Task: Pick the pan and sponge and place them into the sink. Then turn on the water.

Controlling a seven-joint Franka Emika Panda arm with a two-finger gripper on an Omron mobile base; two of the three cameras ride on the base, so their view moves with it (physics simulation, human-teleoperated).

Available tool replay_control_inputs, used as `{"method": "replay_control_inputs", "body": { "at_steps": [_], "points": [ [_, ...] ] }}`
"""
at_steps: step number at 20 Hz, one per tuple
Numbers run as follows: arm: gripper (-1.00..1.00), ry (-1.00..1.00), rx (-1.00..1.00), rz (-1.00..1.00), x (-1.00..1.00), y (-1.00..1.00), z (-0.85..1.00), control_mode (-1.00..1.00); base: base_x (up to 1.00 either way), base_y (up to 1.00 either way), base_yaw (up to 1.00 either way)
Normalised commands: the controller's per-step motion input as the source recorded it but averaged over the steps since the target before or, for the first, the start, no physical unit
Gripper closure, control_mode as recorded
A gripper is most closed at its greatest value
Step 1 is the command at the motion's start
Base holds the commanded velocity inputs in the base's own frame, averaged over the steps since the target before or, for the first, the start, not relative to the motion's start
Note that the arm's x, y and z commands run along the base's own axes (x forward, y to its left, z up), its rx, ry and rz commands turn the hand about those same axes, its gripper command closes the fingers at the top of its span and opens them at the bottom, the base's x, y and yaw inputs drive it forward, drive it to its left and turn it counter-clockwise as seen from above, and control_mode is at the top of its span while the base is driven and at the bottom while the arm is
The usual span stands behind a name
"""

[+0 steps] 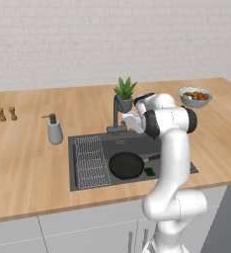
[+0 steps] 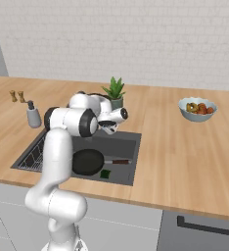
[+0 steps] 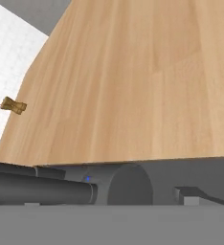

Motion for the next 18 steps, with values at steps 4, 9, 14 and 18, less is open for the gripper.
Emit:
{"method": "replay_control_inputs", "body": {
  "at_steps": [4, 9, 14, 18],
  "points": [
    [-1.00, 0.00, 0.00, 0.00, 0.20, 0.00, -0.28, -1.00, 0.00, 0.00, 0.00],
    [-1.00, 0.00, 0.00, 0.00, 0.18, 0.00, -0.27, -1.00, 0.00, 0.00, 0.00],
    [-1.00, 0.00, 0.00, 0.00, 0.02, 0.04, -0.28, -1.00, 0.00, 0.00, 0.00],
    [1.00, 0.00, 0.00, 0.00, 0.05, 0.13, -0.28, -1.00, 0.00, 0.00, 0.00]
  ]
}}
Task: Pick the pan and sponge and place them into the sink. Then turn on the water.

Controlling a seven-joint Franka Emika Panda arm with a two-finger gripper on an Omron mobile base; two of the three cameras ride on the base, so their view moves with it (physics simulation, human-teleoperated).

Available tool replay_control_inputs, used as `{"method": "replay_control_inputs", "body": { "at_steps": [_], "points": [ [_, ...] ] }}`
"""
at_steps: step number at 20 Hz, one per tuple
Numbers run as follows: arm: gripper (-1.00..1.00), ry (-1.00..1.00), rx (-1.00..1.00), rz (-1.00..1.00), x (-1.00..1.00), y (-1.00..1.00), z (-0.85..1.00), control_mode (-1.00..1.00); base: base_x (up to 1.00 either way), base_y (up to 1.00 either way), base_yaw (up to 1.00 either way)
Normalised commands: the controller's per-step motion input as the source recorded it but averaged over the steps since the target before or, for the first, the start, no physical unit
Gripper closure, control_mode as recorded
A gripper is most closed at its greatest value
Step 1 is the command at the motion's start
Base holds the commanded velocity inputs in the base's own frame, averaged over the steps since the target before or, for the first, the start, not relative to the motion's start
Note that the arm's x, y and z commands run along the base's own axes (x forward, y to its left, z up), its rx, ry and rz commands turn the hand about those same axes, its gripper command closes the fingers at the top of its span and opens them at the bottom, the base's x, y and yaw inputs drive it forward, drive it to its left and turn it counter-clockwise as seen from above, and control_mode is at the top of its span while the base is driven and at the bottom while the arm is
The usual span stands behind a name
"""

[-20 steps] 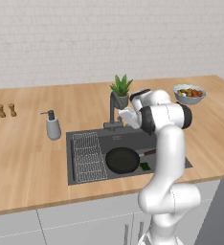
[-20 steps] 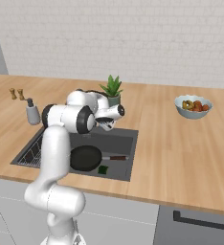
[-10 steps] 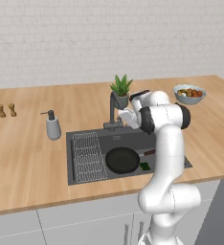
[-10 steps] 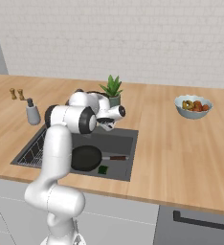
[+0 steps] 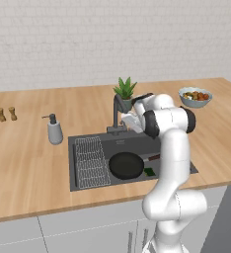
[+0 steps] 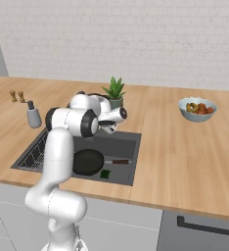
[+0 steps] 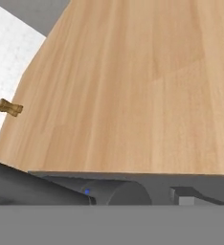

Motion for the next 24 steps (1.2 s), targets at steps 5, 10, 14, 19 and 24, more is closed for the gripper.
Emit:
{"method": "replay_control_inputs", "body": {
  "at_steps": [5, 10, 14, 19, 24],
  "points": [
    [1.00, 0.01, 0.00, 0.00, 0.09, 0.01, -0.05, -1.00, 0.00, 0.00, 0.00],
    [1.00, 0.00, 0.01, -0.01, 0.00, 0.00, -0.03, -1.00, 0.00, 0.00, 0.00],
    [1.00, 0.00, 0.10, -0.12, 0.00, 0.00, -0.22, -1.00, 0.00, 0.00, 0.00],
    [1.00, 0.05, 0.14, -0.25, 0.01, 0.00, -0.16, -1.00, 0.00, 0.00, 0.00],
    [1.00, 0.17, 0.08, -0.29, 0.12, -0.06, -0.14, -1.00, 0.00, 0.00, 0.00]
  ]
}}
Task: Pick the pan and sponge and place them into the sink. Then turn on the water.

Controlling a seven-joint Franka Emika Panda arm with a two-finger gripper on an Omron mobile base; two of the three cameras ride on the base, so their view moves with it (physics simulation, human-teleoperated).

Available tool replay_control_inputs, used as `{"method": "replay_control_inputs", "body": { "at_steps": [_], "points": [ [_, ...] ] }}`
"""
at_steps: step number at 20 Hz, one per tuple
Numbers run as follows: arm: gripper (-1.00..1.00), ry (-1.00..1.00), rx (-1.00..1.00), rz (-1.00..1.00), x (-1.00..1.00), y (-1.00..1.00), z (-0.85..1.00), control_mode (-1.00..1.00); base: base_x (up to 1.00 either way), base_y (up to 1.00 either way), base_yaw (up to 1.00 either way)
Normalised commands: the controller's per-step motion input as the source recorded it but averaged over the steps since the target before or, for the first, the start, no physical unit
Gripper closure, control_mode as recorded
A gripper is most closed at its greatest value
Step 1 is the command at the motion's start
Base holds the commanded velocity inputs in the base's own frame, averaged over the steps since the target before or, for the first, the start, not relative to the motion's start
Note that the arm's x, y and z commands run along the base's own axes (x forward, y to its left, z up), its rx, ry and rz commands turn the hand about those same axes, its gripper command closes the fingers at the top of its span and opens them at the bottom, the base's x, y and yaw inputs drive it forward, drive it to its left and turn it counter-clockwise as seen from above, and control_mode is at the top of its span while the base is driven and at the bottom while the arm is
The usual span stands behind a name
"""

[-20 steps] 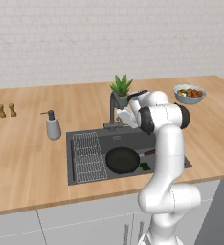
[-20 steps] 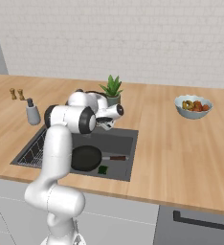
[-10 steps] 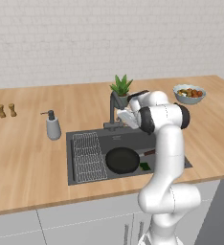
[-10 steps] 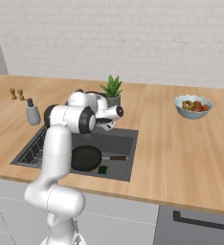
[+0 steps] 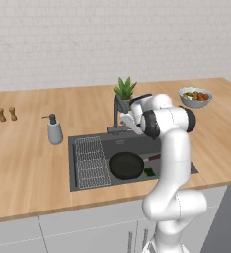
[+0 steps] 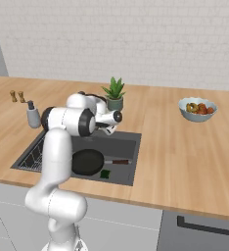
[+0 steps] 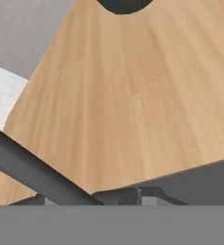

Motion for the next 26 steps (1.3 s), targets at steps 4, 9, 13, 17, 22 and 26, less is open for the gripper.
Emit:
{"method": "replay_control_inputs", "body": {
  "at_steps": [4, 9, 13, 17, 22, 26],
  "points": [
    [1.00, 0.23, 0.08, -0.15, 0.34, -0.19, -0.33, -1.00, 0.00, 0.00, 0.00],
    [1.00, 0.20, 0.13, -0.09, 0.40, -0.30, -0.48, -1.00, 0.00, 0.00, 0.00],
    [1.00, 0.16, 0.22, -0.13, 0.24, -0.38, -0.54, -1.00, 0.00, 0.00, 0.00],
    [1.00, 0.12, 0.22, -0.15, 0.11, -0.38, -0.52, -1.00, 0.00, 0.00, 0.00],
    [1.00, 0.10, 0.12, -0.12, 0.00, -0.27, -0.46, -1.00, 0.00, 0.00, 0.00],
    [1.00, 0.00, 0.00, 0.00, 0.00, -0.01, 0.00, -1.00, 0.00, 0.00, 0.00]
  ]
}}
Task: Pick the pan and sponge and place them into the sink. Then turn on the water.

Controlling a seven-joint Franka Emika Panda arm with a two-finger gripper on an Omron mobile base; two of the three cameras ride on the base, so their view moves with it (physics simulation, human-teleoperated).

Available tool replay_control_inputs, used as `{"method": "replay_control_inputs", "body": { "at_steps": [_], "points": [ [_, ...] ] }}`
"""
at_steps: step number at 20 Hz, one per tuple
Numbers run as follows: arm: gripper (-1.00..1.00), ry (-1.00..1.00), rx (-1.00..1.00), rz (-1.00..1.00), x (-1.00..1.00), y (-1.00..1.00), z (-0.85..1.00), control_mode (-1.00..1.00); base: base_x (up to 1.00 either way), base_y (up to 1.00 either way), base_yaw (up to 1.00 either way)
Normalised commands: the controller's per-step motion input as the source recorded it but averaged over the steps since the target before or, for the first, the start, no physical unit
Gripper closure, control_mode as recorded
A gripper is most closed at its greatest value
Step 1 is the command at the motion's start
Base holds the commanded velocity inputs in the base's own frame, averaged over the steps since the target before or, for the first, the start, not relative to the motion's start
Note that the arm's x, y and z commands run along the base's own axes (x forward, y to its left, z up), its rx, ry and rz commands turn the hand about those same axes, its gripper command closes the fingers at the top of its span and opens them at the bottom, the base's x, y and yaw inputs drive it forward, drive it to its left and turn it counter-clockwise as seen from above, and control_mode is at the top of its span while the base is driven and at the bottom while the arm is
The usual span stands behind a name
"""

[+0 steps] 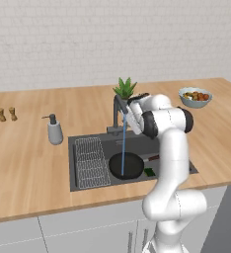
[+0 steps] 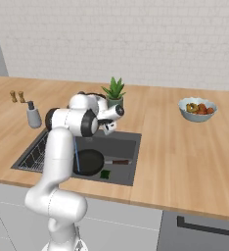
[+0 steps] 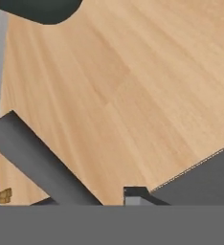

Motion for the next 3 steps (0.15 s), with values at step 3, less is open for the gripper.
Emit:
{"method": "replay_control_inputs", "body": {
  "at_steps": [3],
  "points": [
    [1.00, 0.00, 0.00, 0.00, 0.00, 0.00, 0.00, -1.00, 0.00, 0.00, 0.00]
  ]
}}
